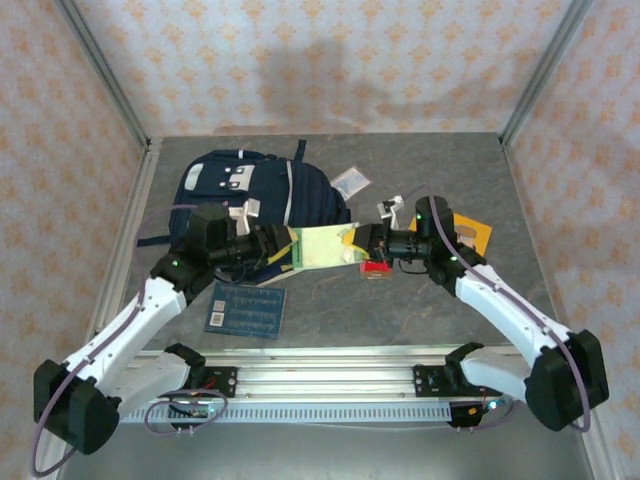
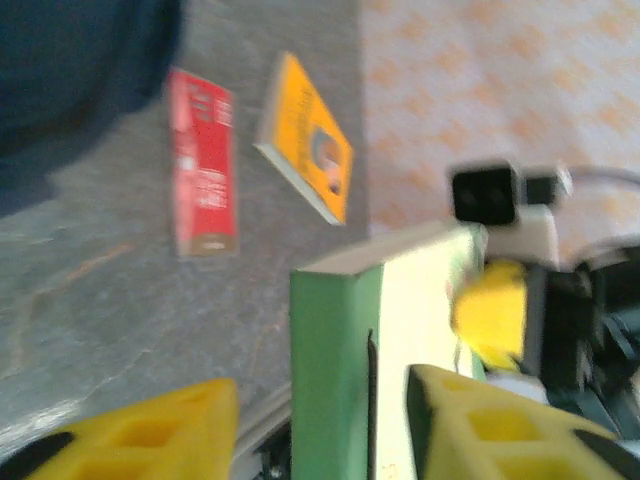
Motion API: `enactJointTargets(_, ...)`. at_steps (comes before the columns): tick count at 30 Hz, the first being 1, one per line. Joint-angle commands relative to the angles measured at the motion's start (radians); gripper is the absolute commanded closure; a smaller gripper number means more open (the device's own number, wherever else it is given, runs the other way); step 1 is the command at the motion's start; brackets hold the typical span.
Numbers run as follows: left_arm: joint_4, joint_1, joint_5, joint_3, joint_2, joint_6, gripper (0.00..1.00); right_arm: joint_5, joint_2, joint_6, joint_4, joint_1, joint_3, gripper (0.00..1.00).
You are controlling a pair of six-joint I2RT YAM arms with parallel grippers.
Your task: Pack the student bag
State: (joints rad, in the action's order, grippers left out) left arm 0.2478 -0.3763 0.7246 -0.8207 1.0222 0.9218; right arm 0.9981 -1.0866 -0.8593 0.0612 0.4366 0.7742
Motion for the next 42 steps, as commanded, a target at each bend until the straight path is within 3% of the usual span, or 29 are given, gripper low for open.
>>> enactJointTargets(1, 0.274, 0.013, -0.225, -0.18, 0.076, -0.229, 0.43, -0.342, 0.075, 0.328, 0.479, -0.005, 0.136, 1.0)
enactJointTargets(3, 0.396, 0.01, -0.349, -0.295, 0.17, -0.299, 0.39, -0.545, 0.092, 0.387, 0.643, -0.006, 0.184, 1.0)
enactJointTargets(5, 0.445, 0.005, -0.442, -0.39, 0.27, -0.339, 0.34, -0.642, 0.101, 0.412, 0.727, -0.006, 0.206, 1.0)
enactJointTargets(7, 0.488, -0.009, -0.544, -0.483, 0.364, -0.376, 0.27, -0.645, 0.113, 0.416, 0.748, -0.006, 0.205, 1.0)
enactJointTargets(10, 0.567, -0.018, -0.674, -0.65, 0.539, -0.382, 0.25, -0.658, 0.136, 0.406, 0.757, -0.006, 0.197, 1.0)
enactJointTargets(17, 0.73, -0.089, -0.8, -1.023, 0.93, -0.419, 0.24, -0.678, 0.143, 0.398, 0.756, -0.005, 0.179, 1.0)
enactJointTargets(24, 0.819, -0.106, -0.893, -1.233, 1.152, -0.419, 0.25, -0.661, 0.15, 0.391, 0.751, -0.006, 0.156, 1.0)
enactJointTargets(27, 0.807, -0.105, -0.907, -1.238, 1.183, -0.425, 0.33, -0.659, 0.157, 0.387, 0.746, -0.005, 0.145, 1.0)
enactJointTargets(28, 0.796, -0.101, -0.905, -1.231, 1.185, -0.422, 0.4, -0.656, 0.16, 0.383, 0.743, -0.005, 0.141, 1.0)
enactJointTargets(31, 0.756, -0.08, -0.876, -1.193, 1.167, -0.401, 0.8, -0.643, 0.163, 0.377, 0.732, -0.005, 0.134, 1.0)
enactJointTargets(34, 0.704, -0.067, -0.813, -1.153, 1.135, -0.4, 1.0, -0.642, 0.165, 0.386, 0.731, -0.005, 0.142, 1.0)
enactJointTargets(38, 0.673, -0.067, -0.759, -1.138, 1.075, -0.434, 1.0, -0.652, 0.18, 0.421, 0.73, -0.004, 0.164, 1.0)
enactJointTargets(42, 0.677, -0.065, -0.775, -1.145, 0.979, -0.483, 1.0, -0.652, 0.176, 0.444, 0.727, -0.006, 0.185, 1.0)
